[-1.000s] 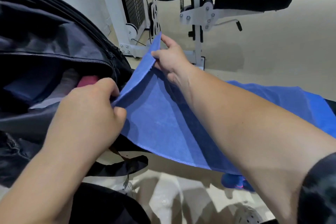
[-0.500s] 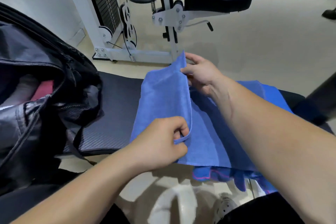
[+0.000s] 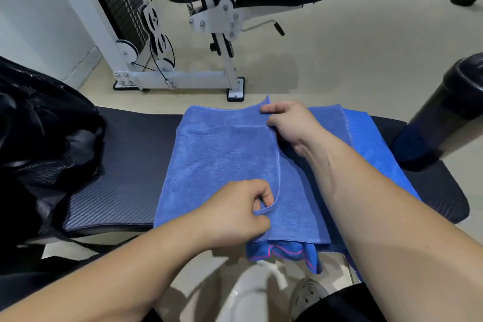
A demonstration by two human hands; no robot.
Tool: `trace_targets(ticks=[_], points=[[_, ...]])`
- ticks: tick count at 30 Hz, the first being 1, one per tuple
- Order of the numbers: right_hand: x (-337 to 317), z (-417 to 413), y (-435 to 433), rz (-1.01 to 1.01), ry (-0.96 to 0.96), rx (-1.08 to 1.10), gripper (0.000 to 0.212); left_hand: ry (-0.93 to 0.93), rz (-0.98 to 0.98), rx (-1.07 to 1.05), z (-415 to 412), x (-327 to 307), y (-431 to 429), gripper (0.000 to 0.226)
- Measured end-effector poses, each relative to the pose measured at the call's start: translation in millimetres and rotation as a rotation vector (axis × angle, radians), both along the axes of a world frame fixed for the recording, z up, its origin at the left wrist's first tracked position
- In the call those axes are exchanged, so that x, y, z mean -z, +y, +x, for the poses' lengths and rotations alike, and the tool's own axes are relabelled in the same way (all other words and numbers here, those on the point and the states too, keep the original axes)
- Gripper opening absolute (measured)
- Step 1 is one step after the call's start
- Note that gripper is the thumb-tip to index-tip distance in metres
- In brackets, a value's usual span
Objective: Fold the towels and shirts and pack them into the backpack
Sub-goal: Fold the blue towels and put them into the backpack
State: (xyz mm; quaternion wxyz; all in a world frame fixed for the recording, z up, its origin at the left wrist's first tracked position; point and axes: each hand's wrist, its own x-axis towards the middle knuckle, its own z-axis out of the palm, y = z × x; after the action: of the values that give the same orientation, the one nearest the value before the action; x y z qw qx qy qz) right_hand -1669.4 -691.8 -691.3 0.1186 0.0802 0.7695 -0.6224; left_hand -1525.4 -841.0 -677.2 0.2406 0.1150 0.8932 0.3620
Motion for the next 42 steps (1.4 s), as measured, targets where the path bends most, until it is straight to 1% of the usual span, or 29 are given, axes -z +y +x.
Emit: trace_targets(ticks=[4, 7, 8, 9, 10, 11, 13, 14, 15, 17, 19, 21, 24, 26, 27, 28, 30, 32, 33, 34, 36, 38, 40, 42], points=[[-19.9, 1.6, 5.4, -0.010, 0.126, -0.047, 0.052, -0.043, 0.107, -0.046, -4.2, -17.9, 5.6, 0.022], [-34.3, 3.1, 20.0, 0.032, 0.227, -0.048, 0.053, -0.040, 0.226, -0.040, -9.4, -30.4, 16.7, 0.022], [-36.8, 3.6, 26.3, 0.071, 0.250, -0.031, 0.053, -0.031, 0.235, -0.032, -11.1, -30.2, 22.0, 0.022], [-36.4, 4.5, 32.7, 0.142, 0.277, -0.026, 0.052, -0.021, 0.223, -0.020, -11.6, -28.6, 27.9, 0.021], [-34.3, 5.9, 38.9, 0.267, 0.308, -0.038, 0.048, -0.016, 0.200, -0.002, -11.3, -24.8, 33.8, 0.020], [-28.5, 6.0, 45.1, 0.446, 0.333, -0.074, 0.042, -0.026, 0.173, 0.018, -10.5, -19.8, 38.8, 0.020], [-12.3, 5.9, 54.9, 0.805, 0.289, -0.182, 0.043, -0.072, 0.123, 0.050, -8.1, -9.8, 41.9, 0.028], [-6.4, 6.7, 56.8, 0.936, 0.235, -0.224, 0.044, -0.080, 0.109, 0.053, -7.2, -6.6, 39.1, 0.030], [-3.5, 8.0, 56.7, 1.026, 0.207, -0.246, 0.043, -0.070, 0.102, 0.043, -7.0, -6.0, 33.5, 0.028], [-7.0, 10.9, 49.5, 1.119, 0.229, -0.247, 0.045, -0.013, 0.092, 0.001, -7.7, -12.4, 14.7, 0.017], [-14.5, 15.7, 34.8, 1.118, 0.325, -0.233, 0.058, 0.057, 0.039, -0.082, -9.6, -19.6, -13.8, 0.012], [-23.9, 25.9, 12.2, 1.054, 0.418, -0.272, 0.064, 0.126, -0.069, -0.183, -10.3, -24.0, -46.8, 0.011], [-25.6, 44.3, -26.5, 0.981, 0.485, -0.478, 0.065, 0.227, -0.290, -0.310, -3.8, -19.4, -89.9, 0.014], [-18.4, 51.5, -43.9, 1.011, 0.487, -0.612, 0.065, 0.255, -0.408, -0.333, 5.1, -9.0, -106.9, 0.022], [-13.3, 53.1, -49.1, 1.037, 0.454, -0.668, 0.065, 0.250, -0.439, -0.345, 10.0, -2.8, -111.4, 0.027], [-7.8, 53.8, -53.2, 1.071, 0.404, -0.713, 0.065, 0.251, -0.446, -0.360, 15.0, 2.8, -114.0, 0.033], [-1.1, 55.0, -61.3, 1.129, 0.336, -0.734, 0.069, 0.292, -0.390, -0.383, 22.4, 11.6, -113.7, 0.048], [-3.0, 54.5, -76.2, 1.118, 0.352, -0.689, 0.071, 0.344, -0.322, -0.352, 25.3, 15.1, -109.6, 0.058], [-5.6, 52.8, -86.2, 1.098, 0.371, -0.676, 0.070, 0.364, -0.311, -0.312, 25.3, 16.8, -108.0, 0.059], [-8.0, 50.2, -97.0, 1.083, 0.385, -0.678, 0.068, 0.377, -0.310, -0.273, 24.6, 18.5, -107.1, 0.056], [-10.0, 43.4, -117.2, 1.094, 0.365, -0.698, 0.065, 0.367, -0.310, -0.234, 22.1, 21.1, -107.3, 0.043], [-7.9, 36.3, -131.5, 1.161, 0.320, -0.693, 0.063, 0.342, -0.313, -0.211, 20.2, 22.4, -109.0, 0.030], [-4.7, 30.6, -140.5, 1.247, 0.310, -0.669, 0.063, 0.342, -0.313, -0.168, 19.6, 23.5, -110.1, 0.024], [-3.6, 25.8, -146.0, 1.288, 0.309, -0.645, 0.065, 0.343, -0.288, -0.121, 18.8, 23.6, -110.8, 0.018]])
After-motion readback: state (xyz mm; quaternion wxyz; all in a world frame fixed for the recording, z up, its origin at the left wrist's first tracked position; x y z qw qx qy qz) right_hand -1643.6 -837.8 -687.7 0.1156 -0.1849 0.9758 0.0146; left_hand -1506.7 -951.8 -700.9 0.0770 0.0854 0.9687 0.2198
